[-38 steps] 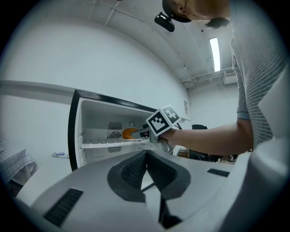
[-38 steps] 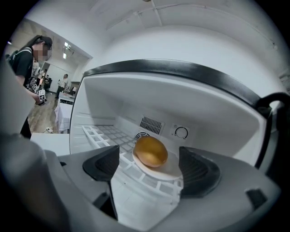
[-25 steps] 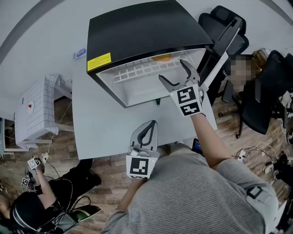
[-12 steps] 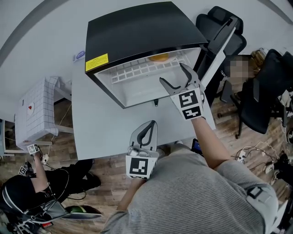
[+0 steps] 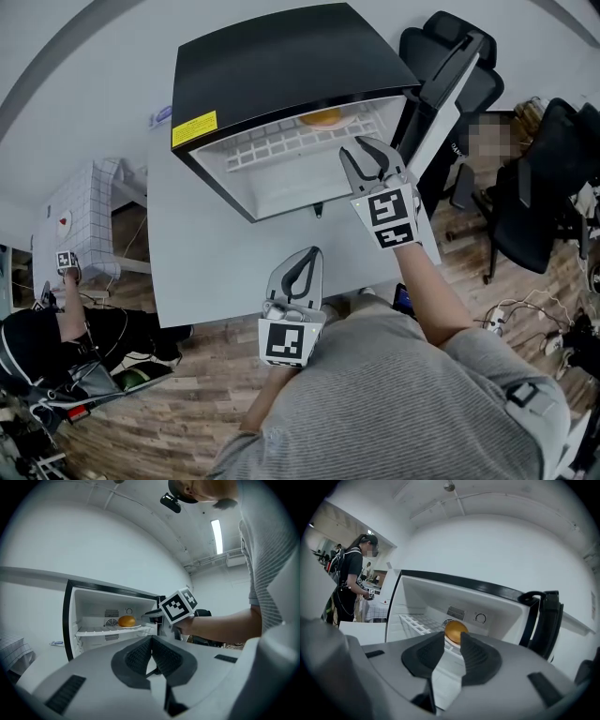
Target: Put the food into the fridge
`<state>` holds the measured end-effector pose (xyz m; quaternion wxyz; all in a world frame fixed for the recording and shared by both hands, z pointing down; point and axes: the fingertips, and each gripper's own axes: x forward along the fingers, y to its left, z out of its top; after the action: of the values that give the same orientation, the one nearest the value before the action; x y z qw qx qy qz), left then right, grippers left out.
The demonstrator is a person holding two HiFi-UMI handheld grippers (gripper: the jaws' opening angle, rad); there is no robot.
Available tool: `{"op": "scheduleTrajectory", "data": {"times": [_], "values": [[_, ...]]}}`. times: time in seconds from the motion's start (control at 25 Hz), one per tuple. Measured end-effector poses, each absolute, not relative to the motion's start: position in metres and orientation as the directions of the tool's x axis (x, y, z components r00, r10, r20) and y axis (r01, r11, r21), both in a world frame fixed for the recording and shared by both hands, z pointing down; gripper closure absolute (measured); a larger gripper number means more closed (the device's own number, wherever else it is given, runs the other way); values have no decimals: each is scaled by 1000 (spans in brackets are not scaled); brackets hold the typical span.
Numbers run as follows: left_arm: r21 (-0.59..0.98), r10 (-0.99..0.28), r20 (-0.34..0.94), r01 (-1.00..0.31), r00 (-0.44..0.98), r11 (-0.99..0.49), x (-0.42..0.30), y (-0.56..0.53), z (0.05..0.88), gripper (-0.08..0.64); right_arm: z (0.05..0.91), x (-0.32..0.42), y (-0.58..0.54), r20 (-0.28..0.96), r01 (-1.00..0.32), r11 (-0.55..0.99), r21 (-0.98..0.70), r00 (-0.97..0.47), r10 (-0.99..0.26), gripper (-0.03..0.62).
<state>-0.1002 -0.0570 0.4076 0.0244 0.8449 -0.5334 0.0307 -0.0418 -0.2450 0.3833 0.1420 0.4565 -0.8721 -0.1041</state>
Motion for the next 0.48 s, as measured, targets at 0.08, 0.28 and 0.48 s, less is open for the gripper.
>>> {"op": "scheduleTrajectory", "data": {"times": [0.08, 0.28, 0.48], "values": [[10, -903, 72, -905, 425, -425, -100, -56, 407, 549, 381, -41, -244, 144, -766, 561, 314, -546, -826, 529], [0, -902, 85, -905, 424, -426, -99, -56, 409, 549, 380, -42, -241, 146, -751, 579, 318, -565, -812, 558], [9, -904, 69, -906, 422, -422, -96, -60, 406, 549, 384, -42, -237, 151, -736, 598, 317, -584, -798, 578]]}}
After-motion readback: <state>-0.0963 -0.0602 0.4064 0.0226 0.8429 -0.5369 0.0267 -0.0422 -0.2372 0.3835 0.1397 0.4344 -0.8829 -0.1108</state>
